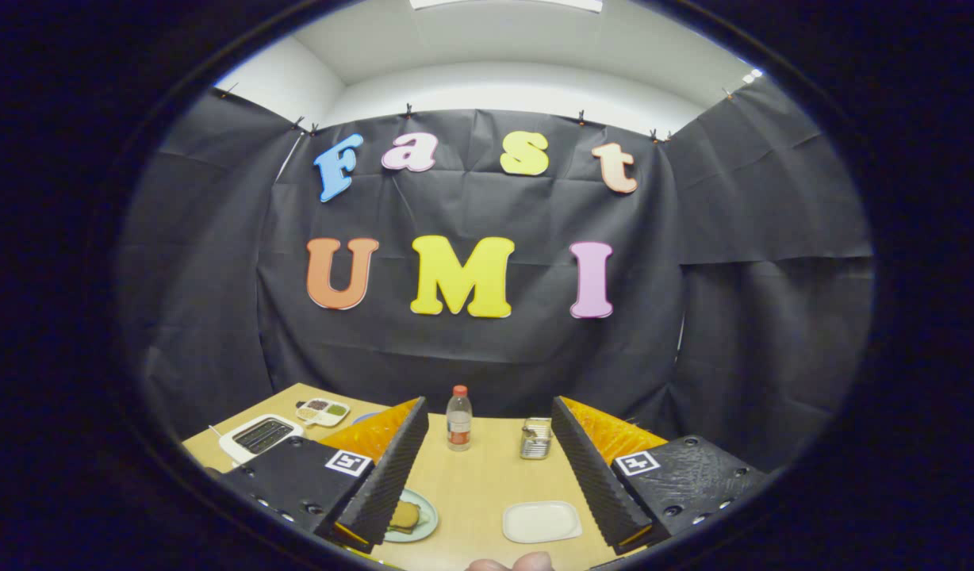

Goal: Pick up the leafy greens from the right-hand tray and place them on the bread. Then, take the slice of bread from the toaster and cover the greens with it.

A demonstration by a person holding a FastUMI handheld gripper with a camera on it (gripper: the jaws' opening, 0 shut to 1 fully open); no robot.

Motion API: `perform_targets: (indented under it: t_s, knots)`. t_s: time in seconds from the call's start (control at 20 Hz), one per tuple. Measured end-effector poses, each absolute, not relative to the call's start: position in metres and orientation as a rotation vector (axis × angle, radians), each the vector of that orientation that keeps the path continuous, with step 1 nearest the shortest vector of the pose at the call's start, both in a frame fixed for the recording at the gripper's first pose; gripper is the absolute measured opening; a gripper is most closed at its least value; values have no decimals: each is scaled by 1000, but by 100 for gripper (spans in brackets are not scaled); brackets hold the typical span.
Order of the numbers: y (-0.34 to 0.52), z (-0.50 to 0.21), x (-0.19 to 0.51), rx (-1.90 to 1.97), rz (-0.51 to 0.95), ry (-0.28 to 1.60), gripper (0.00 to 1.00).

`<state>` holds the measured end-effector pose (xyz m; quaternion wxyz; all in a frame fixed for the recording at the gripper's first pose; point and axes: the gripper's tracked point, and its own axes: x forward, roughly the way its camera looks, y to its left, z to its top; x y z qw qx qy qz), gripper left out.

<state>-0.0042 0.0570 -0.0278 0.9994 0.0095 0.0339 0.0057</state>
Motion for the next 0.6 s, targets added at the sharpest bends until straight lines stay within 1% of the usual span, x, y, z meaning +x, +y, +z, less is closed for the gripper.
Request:
perform_targets:
  t_s: [0.2,0.6]
  knots:
    - [13,-12,-29,59,-17,11,95]
    - [-7,-22,-52,108,64,28,95]
